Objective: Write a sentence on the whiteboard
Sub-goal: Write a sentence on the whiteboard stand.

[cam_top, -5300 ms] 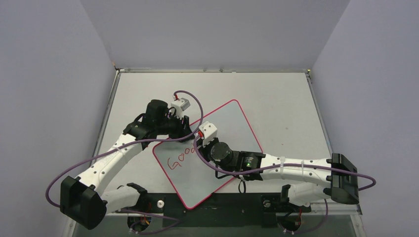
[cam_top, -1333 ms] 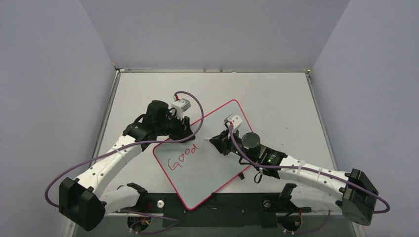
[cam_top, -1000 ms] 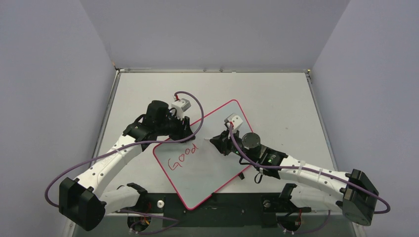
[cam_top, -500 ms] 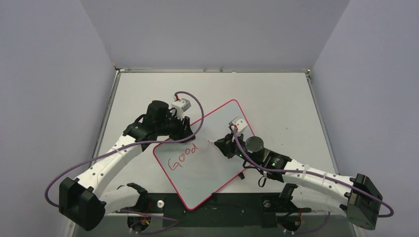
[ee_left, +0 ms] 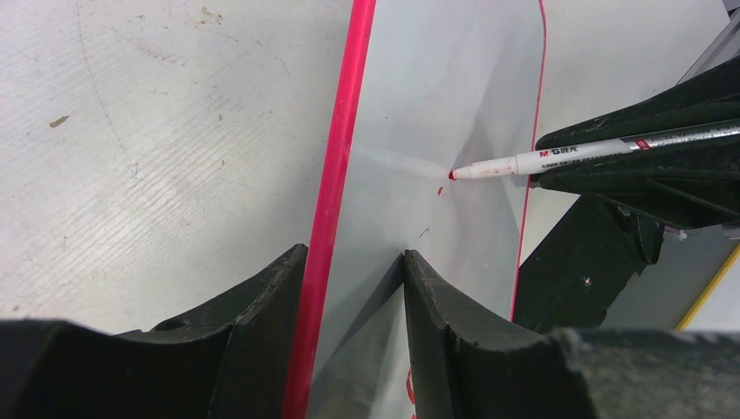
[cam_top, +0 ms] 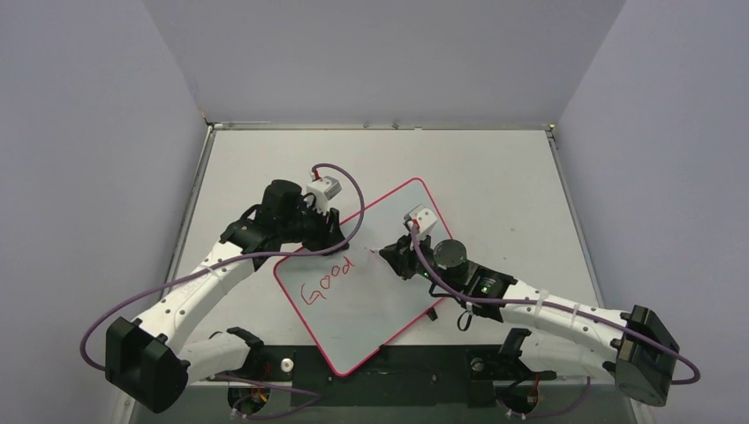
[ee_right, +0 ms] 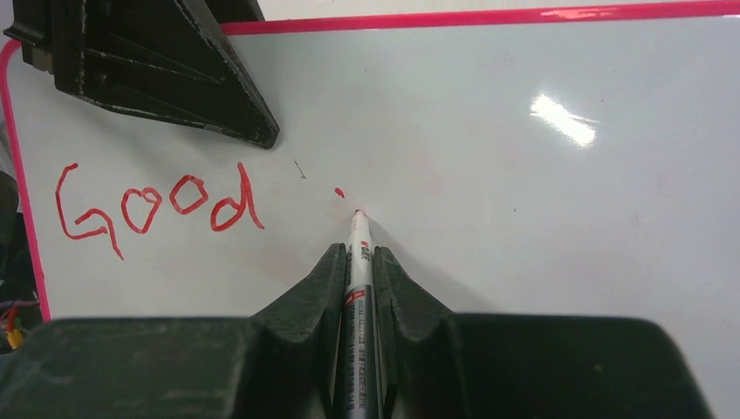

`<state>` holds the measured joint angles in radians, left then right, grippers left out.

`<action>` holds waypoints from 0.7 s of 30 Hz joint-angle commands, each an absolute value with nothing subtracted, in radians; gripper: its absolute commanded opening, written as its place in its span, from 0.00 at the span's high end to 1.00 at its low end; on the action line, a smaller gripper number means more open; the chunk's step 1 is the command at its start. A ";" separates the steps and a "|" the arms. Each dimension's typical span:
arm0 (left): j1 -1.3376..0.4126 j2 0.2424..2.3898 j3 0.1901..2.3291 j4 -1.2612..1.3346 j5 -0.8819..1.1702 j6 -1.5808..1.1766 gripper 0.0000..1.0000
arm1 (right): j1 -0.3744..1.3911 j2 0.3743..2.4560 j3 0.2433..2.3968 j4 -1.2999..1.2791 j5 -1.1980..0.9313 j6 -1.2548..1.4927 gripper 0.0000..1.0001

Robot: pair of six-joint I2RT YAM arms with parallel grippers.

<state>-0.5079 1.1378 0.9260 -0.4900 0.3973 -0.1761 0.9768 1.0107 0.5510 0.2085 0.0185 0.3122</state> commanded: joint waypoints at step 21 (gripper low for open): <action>-0.512 1.133 0.932 -0.466 0.287 -0.114 1.00 | 0.992 1.017 0.585 0.226 0.043 0.290 1.00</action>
